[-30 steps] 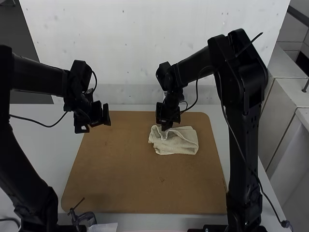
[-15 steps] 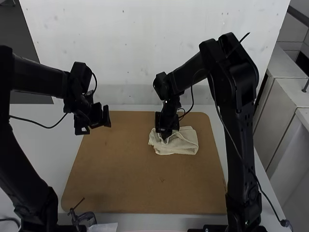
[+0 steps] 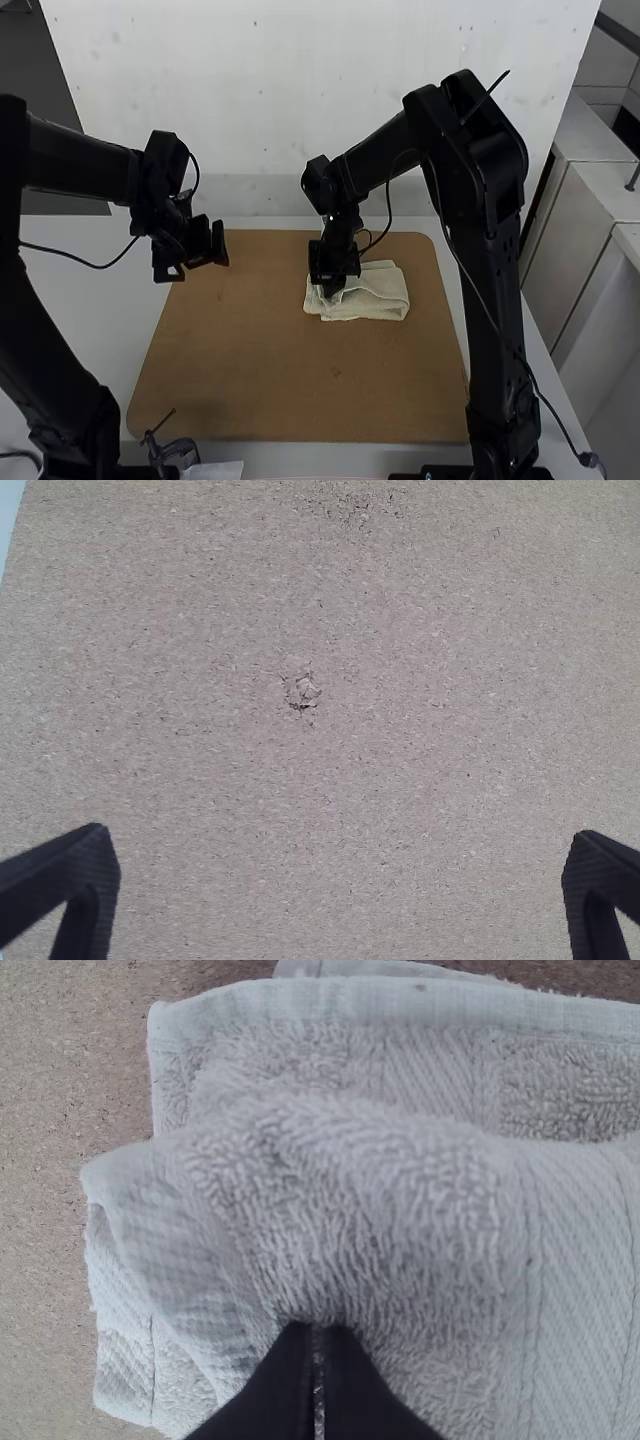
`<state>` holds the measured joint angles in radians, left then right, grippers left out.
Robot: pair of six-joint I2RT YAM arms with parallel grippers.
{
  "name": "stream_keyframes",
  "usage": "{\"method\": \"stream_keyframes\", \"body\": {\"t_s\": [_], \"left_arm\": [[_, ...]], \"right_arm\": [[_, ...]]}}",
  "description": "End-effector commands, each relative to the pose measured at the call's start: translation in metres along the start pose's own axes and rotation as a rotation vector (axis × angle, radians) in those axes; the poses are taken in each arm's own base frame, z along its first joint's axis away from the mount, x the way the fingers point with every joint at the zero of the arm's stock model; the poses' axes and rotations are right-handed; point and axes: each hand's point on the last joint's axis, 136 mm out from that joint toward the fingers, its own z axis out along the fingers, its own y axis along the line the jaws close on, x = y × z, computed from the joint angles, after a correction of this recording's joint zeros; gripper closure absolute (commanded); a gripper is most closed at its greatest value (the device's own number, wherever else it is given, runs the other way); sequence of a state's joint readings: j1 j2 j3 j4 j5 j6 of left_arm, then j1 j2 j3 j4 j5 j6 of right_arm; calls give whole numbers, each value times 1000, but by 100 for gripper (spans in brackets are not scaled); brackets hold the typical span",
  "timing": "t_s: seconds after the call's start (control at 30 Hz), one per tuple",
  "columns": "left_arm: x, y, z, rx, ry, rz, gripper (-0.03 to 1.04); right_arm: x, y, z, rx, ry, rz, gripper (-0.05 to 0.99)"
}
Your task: Fold the towel.
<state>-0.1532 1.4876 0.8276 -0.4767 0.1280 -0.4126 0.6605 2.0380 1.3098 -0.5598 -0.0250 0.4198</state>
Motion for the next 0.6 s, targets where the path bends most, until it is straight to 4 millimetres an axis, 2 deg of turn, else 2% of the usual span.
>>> {"method": "stream_keyframes", "body": {"t_s": [0.0, 0.57], "left_arm": [[0, 4, 0, 6, 0, -7, 1], [-1, 10, 3, 19, -5, -17, 1]], "right_arm": [[-3, 14, 1, -19, -9, -9, 92], [-18, 41, 11, -42, -30, -29, 92]]}}
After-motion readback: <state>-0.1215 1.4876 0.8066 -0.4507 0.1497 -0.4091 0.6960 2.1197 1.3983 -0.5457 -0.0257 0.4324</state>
